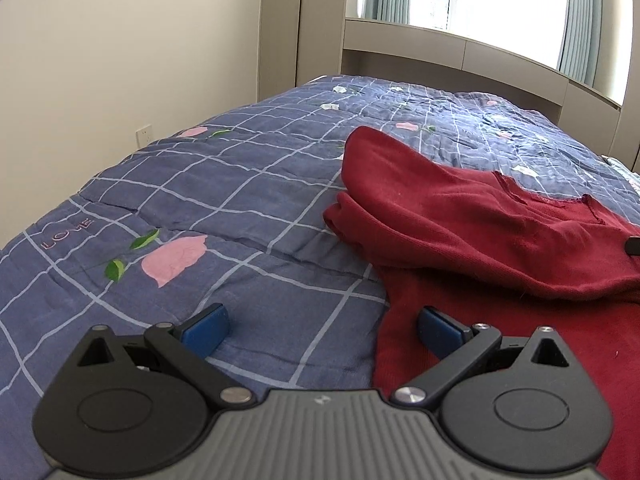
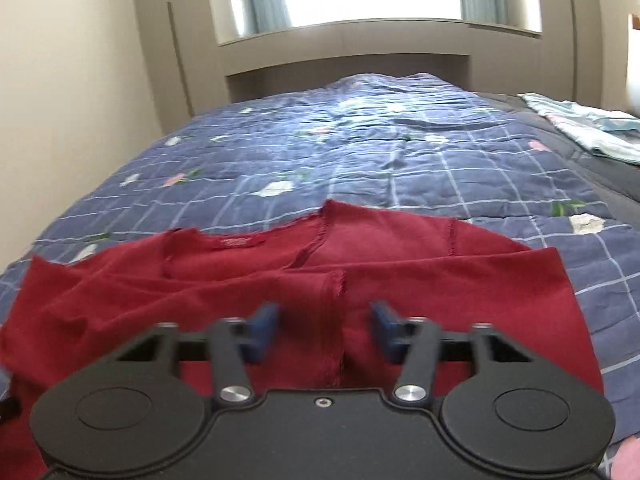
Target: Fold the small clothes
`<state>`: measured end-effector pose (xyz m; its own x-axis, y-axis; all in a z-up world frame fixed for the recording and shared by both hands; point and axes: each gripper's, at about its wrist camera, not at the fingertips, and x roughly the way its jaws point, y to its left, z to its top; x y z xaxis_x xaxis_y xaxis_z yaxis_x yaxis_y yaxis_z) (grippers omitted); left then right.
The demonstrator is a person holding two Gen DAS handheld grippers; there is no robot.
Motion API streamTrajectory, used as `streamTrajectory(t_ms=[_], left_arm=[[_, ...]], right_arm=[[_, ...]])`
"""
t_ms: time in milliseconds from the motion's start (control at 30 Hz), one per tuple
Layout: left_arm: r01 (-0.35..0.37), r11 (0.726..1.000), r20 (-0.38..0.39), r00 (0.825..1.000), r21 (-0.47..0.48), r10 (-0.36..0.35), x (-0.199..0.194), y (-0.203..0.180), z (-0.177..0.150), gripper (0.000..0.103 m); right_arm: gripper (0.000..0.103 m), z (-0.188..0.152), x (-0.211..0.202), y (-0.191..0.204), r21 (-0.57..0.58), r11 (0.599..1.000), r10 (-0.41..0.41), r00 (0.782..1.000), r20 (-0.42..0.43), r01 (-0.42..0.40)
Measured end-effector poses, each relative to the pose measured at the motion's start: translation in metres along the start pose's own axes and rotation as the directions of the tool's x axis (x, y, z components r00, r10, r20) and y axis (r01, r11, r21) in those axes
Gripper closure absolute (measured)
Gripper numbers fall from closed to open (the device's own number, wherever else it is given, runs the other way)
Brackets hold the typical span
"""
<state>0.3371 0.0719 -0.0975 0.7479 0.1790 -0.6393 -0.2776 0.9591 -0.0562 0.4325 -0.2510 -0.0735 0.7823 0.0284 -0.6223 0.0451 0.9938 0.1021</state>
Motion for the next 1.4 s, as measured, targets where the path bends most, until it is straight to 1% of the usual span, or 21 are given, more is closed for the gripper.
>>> streamTrajectory(t_ms=[33,67,133,233,367,500,533,600,633,700,767,833,900,967,1067,1167,1200,1267,1333,1367,1400], left_arm=[[0.001,1.000,-0.001,1.000,-0.001,-0.001,0.000,0.000,0.000,0.000],[0.002,1.000,0.000,1.000,-0.002,-0.002,0.001,0.001,0.001,0.000],[0.001,1.000,0.001,1.000,-0.001,-0.001,0.001,0.001,0.001,0.000],[-0.002,1.000,0.000,1.000,0.004,0.002,0.001,0.001,0.001,0.000],[-0.003,1.000,0.000,1.000,0.007,0.003,0.001,0.001,0.002,0.000],[0.060,0.998,0.041,0.997,-0.028,-0.059,-0.004,0.015,0.014,0.000],[0.059,0.998,0.060,0.997,-0.029,-0.057,-0.004,0.018,0.019,0.000],[0.033,0.999,0.086,0.996,0.024,-0.035,0.000,0.020,0.032,0.001],[0.011,0.996,0.098,0.995,0.085,-0.019,0.005,0.017,0.039,0.001],[-0.018,0.975,0.122,0.992,0.219,-0.009,0.013,0.011,0.047,0.004],[-0.043,0.922,0.162,0.987,0.385,-0.021,0.021,0.002,0.047,0.008],[-0.050,0.858,0.180,0.982,0.512,-0.051,0.025,-0.007,0.042,0.014],[-0.040,0.819,0.190,0.978,0.572,-0.085,0.022,-0.013,0.035,0.015],[-0.007,0.813,0.168,0.980,0.582,-0.111,0.024,-0.014,0.034,0.016],[0.037,0.820,0.145,0.979,0.572,-0.145,0.028,-0.012,0.036,0.017],[0.068,0.815,0.135,0.975,0.576,-0.177,0.033,-0.012,0.040,0.019],[0.078,0.811,0.129,0.974,0.579,-0.186,0.036,-0.011,0.041,0.024],[0.114,0.798,0.111,0.969,0.592,-0.221,0.037,-0.012,0.041,0.042],[0.156,0.770,0.087,0.960,0.619,-0.265,0.038,-0.015,0.040,0.075],[0.144,0.761,0.096,0.960,0.632,-0.262,0.037,-0.018,0.038,0.081],[0.116,0.756,0.115,0.963,0.644,-0.246,0.035,-0.021,0.036,0.091]], right_arm=[[0.081,0.000,0.000,0.001,-0.012,1.000,0.004,1.000,0.008,-0.004],[0.091,-0.001,-0.003,0.003,-0.030,1.000,-0.001,1.000,0.016,0.002],[0.091,-0.002,-0.009,0.003,-0.039,0.999,-0.017,0.998,0.052,0.019],[0.092,-0.003,-0.015,-0.007,0.011,0.998,-0.058,0.993,0.107,0.057],[0.090,-0.012,-0.004,-0.018,0.058,0.997,-0.050,0.996,0.067,0.046],[0.084,-0.022,-0.001,-0.027,0.113,0.994,-0.007,0.996,0.092,-0.003],[0.081,-0.023,0.000,-0.028,0.124,0.992,0.005,0.995,0.097,-0.017],[0.076,-0.026,-0.001,-0.032,0.145,0.988,0.031,0.994,0.107,-0.047],[0.074,-0.026,0.000,-0.032,0.153,0.987,0.041,0.993,0.109,-0.058],[0.072,-0.027,0.000,-0.033,0.157,0.985,0.052,0.992,0.113,-0.069],[0.068,-0.028,-0.001,-0.031,0.148,0.986,0.055,0.992,0.117,-0.073],[0.064,-0.029,-0.001,-0.029,0.137,0.988,0.060,0.991,0.120,-0.076],[0.058,-0.029,-0.001,-0.027,0.121,0.989,0.070,0.990,0.121,-0.085],[0.048,-0.029,0.000,-0.023,0.096,0.991,0.081,0.990,0.119,-0.092],[0.043,-0.029,0.000,-0.017,0.065,0.995,0.074,0.990,0.117,-0.082],[0.043,-0.030,0.000,-0.017,0.067,0.994,0.076,0.990,0.119,-0.084],[0.043,-0.030,0.000,-0.018,0.071,0.994,0.078,0.990,0.120,-0.087],[0.043,-0.030,0.000,-0.019,0.075,0.993,0.081,0.989,0.122,-0.090],[0.043,-0.030,0.000,-0.019,0.074,0.993,0.080,0.989,0.122,-0.090],[0.043,-0.030,-0.001,-0.019,0.074,0.993,0.080,0.989,0.122,-0.090],[0.043,-0.030,-0.001,-0.019,0.075,0.993,0.081,0.989,0.122,-0.091]])
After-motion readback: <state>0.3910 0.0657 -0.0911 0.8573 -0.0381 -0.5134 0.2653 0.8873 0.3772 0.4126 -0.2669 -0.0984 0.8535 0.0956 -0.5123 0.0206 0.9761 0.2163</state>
